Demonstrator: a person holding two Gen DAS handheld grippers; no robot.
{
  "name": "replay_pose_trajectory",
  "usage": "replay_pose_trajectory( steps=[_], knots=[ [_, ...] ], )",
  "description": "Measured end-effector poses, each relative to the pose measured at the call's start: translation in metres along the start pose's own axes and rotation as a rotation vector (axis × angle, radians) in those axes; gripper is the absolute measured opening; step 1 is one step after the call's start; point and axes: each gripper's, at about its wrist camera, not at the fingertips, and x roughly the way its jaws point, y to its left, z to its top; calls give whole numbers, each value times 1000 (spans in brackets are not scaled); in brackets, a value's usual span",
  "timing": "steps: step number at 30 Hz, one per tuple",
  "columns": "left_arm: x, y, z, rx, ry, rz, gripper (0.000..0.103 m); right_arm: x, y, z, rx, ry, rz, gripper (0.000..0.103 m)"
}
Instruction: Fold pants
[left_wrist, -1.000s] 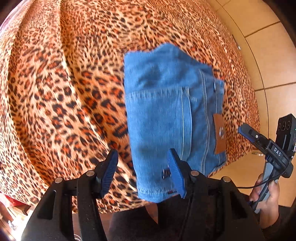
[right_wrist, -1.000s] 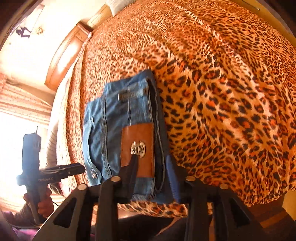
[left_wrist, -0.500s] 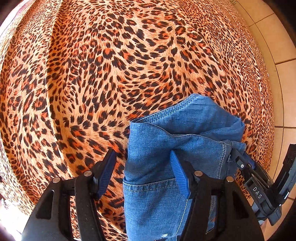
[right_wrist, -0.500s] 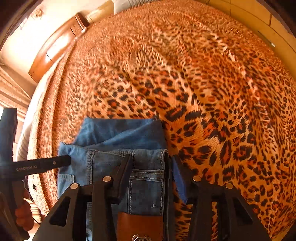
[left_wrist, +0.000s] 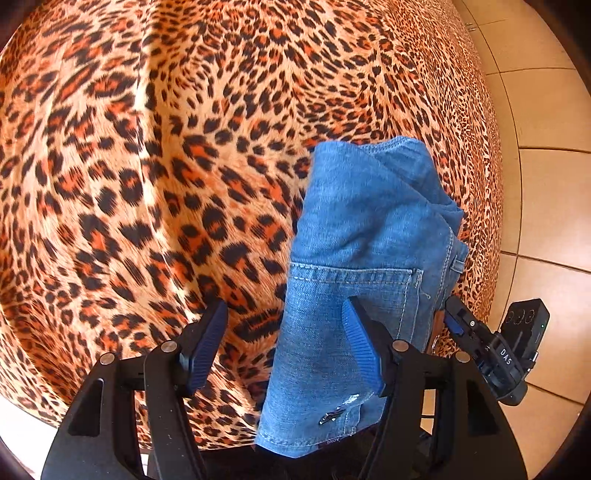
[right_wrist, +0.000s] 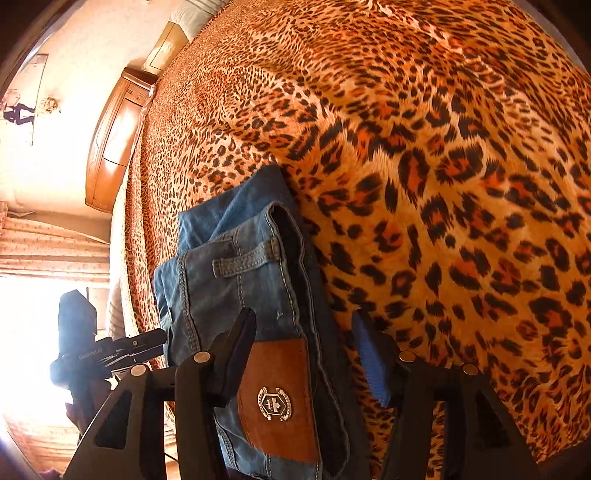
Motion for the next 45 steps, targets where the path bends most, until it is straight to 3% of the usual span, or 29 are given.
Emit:
replay_pose_trajectory(
  steps=[4, 8, 18, 21, 26, 29, 32, 36, 40, 45],
  knots=[
    [0, -18, -2, 51, 5, 1, 65, 3, 3, -7, 22, 25, 72, 60],
    [11, -30, -8, 83, 20, 11, 72, 3, 13, -12, -22, 36, 97, 62],
    [19, -45, -4, 134, -3, 54, 73, -9, -14, -34, -4, 74, 158, 63],
    [21, -47, -3, 140, -1, 57, 74, -7, -10, -34, 1, 66, 183, 70],
    [26, -53, 2, 134, 9, 50, 74, 8, 14, -28, -53, 50, 90, 74],
    [25, -57, 0, 142, 5, 63, 72, 10, 45, -35, -207, 53, -10, 74],
    [18, -62, 1, 148, -5, 56, 64, 12, 76, -45, -355, 49, -132, 73],
    [-1, -60, 14, 130, -57, 37, 62, 6, 101, -41, -399, 15, -106, 72],
    [-30, -61, 41, 121, -147, 38, 62, 10, 123, -15, -408, -1, -68, 70],
    [-77, -65, 91, 117, -327, 79, 62, 12, 175, 24, -473, -89, -17, 70]
  ],
)
